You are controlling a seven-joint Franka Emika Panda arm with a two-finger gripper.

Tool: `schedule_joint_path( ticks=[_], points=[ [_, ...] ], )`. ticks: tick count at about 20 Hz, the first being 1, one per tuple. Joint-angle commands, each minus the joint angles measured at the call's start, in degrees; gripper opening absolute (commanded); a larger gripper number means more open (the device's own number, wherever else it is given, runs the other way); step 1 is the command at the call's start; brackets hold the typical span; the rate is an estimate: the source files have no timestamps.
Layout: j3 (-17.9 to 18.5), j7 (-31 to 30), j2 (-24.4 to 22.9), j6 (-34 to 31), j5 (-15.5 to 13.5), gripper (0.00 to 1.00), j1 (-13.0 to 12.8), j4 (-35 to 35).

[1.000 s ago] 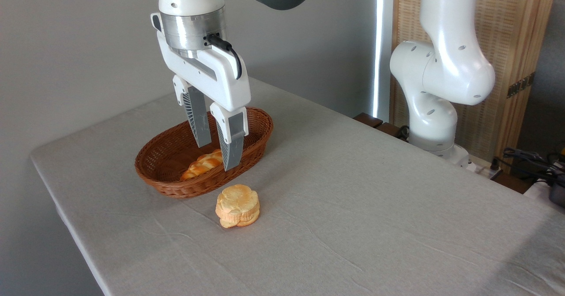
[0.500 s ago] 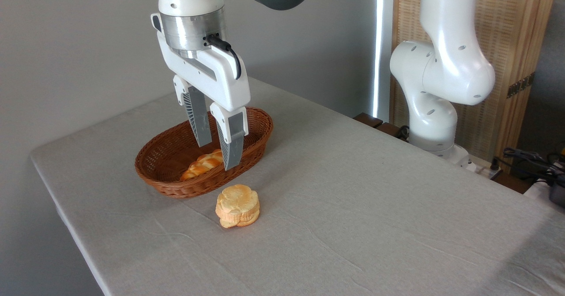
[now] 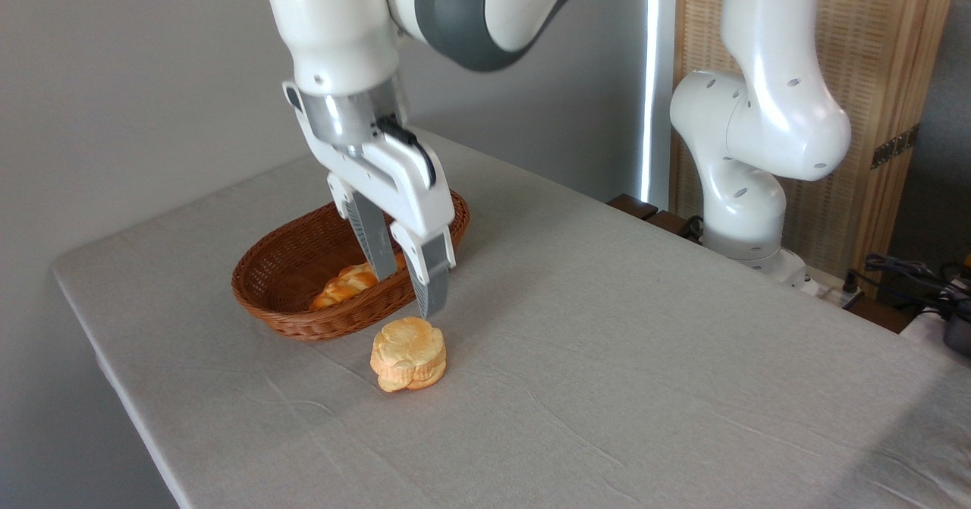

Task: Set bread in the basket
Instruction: 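Move the open gripper from above the basket toward the golden bun, then lower the gripper around the golden bun and close on it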

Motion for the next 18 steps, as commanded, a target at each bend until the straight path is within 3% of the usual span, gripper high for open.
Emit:
schedule_joint_path(
  ticks=[1,8,18],
  points=[
    [-0.3,1.2,0.5,4.6,0.8,1.00,0.5,-3.5],
    [-1.1,0.4,4.2,8.6,0.7,1.00,-0.3,-3.5],
    [-1.2,0.5,6.3,9.5,-0.6,1.00,-0.3,-3.5]
  ],
)
